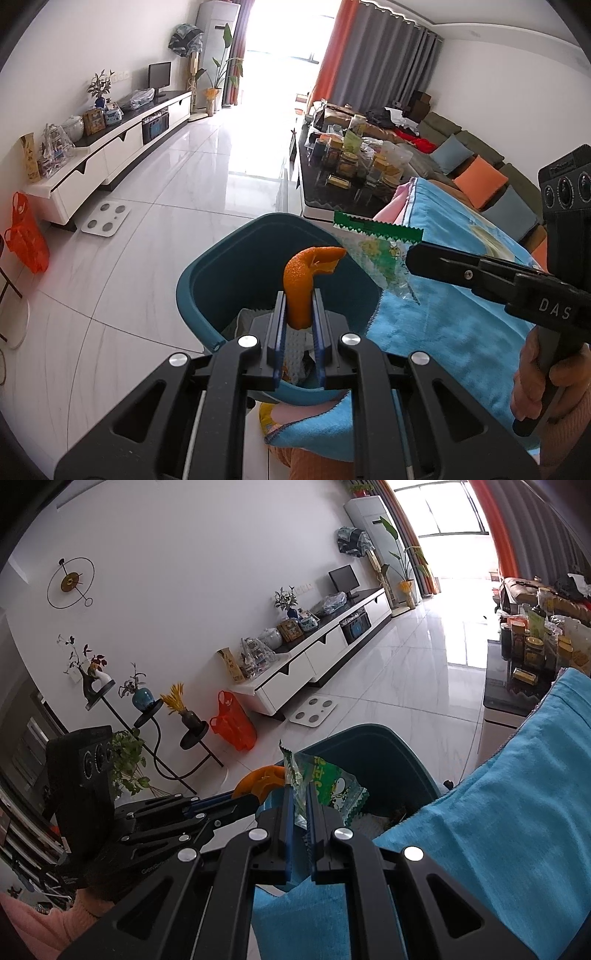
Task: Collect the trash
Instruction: 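Open the right gripper to drop the packet while the left releases the peel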
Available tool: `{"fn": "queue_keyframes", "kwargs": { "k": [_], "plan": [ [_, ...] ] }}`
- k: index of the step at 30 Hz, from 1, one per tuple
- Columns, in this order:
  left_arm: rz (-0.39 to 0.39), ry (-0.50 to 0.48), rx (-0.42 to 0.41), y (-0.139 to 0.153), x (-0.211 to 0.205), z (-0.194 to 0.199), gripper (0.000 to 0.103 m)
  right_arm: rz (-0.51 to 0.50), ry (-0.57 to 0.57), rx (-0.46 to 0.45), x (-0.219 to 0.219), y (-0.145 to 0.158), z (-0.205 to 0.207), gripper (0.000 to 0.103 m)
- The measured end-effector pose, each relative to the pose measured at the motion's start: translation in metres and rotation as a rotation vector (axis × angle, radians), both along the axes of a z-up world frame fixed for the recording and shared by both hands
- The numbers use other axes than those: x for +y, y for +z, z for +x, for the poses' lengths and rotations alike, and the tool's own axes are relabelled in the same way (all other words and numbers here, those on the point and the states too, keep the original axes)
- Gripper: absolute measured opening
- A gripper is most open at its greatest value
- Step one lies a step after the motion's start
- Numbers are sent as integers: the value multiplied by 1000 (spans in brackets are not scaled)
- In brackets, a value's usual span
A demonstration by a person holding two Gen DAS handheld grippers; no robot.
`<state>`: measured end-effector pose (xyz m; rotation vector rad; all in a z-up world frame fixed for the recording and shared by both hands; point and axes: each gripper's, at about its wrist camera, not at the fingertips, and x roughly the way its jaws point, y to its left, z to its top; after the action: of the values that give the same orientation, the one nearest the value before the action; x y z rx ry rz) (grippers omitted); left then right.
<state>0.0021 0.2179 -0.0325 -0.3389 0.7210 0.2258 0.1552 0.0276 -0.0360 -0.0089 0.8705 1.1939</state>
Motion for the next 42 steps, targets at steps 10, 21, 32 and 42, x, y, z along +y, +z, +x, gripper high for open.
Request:
{"fn": "queue_keyframes", "kwargs": {
  "k": [10,21,32,42],
  "plan": [
    [-11,15,13,-3,7,4,13,-25,2,5,10,-6,7,5],
    [-18,30,31,-10,7,12,13,-59,-1,12,21,-16,13,5],
    [-25,35,41,-15,10,17,13,-86,-7,18,29,-22,17,5],
    [-24,38,46,-19,11,21,13,-117,-7,19,40,-26,17,5]
  ]
}}
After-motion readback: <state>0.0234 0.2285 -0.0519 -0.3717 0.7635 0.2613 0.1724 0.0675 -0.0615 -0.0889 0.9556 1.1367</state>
